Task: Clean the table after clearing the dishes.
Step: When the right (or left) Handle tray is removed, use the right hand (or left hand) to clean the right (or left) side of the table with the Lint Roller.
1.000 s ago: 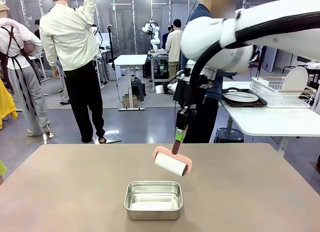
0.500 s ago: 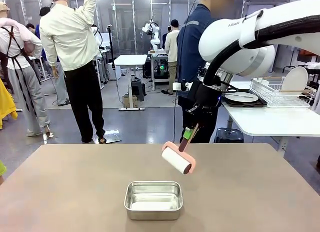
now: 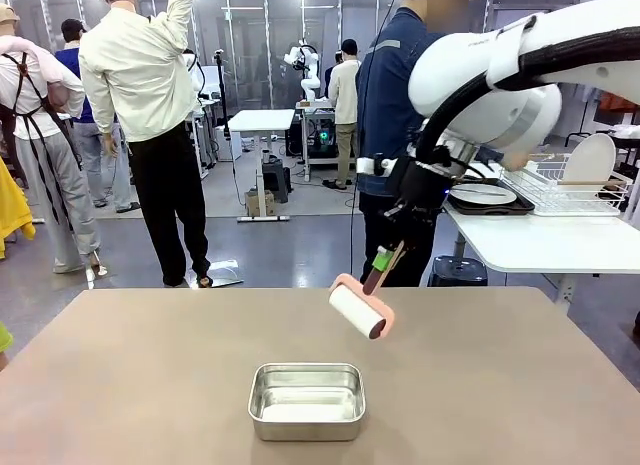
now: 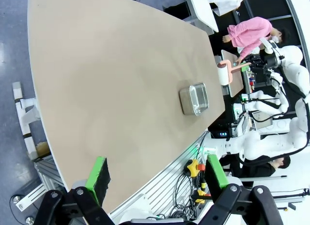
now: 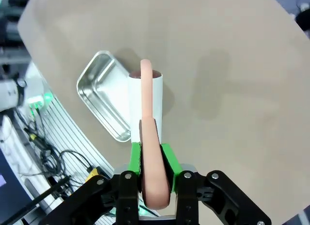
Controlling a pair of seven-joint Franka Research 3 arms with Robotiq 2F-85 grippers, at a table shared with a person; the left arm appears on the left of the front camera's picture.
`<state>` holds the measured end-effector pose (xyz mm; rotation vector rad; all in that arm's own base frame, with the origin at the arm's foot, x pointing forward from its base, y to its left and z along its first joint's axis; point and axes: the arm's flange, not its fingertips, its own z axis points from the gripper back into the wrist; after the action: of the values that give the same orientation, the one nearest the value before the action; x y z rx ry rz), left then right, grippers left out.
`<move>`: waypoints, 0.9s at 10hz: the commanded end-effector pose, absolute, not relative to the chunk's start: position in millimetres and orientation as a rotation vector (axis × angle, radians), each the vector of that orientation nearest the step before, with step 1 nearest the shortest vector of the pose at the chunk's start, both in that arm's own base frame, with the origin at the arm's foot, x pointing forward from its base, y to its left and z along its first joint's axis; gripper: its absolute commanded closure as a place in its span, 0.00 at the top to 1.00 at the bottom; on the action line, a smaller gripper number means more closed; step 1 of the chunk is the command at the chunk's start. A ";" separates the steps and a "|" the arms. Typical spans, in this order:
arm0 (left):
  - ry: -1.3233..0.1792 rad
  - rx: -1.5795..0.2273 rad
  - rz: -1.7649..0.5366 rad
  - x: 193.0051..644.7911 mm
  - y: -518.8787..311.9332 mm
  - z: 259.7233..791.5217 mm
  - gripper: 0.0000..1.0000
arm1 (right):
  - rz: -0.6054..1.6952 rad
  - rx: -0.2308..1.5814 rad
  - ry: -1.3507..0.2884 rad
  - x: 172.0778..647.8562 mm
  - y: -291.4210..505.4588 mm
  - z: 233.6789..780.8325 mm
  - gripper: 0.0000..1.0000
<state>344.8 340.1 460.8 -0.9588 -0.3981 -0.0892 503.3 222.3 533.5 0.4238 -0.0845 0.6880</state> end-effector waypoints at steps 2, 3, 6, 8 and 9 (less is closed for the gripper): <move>-0.397 -0.951 -0.074 342.0 339.5 464.6 1.00 | 0.378 0.582 -0.163 520.1 169.6 524.9 0.22; -0.397 -0.951 -0.074 342.0 339.5 464.6 1.00 | 0.264 0.571 -0.175 526.9 155.6 514.8 0.22; -0.397 -0.951 -0.074 342.0 339.5 464.6 1.00 | 0.016 0.581 -0.169 528.4 145.0 466.1 0.22; -0.397 -0.951 -0.074 342.0 339.5 464.6 1.00 | -0.074 0.592 -0.115 526.3 145.9 435.0 0.22; -0.397 -0.951 -0.074 342.0 339.5 464.6 1.00 | -0.110 0.584 -0.110 526.4 140.5 429.3 0.22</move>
<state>345.0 340.0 460.8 -0.9588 -0.3978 -0.0896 527.0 135.6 424.1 0.5618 -0.1031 -0.0490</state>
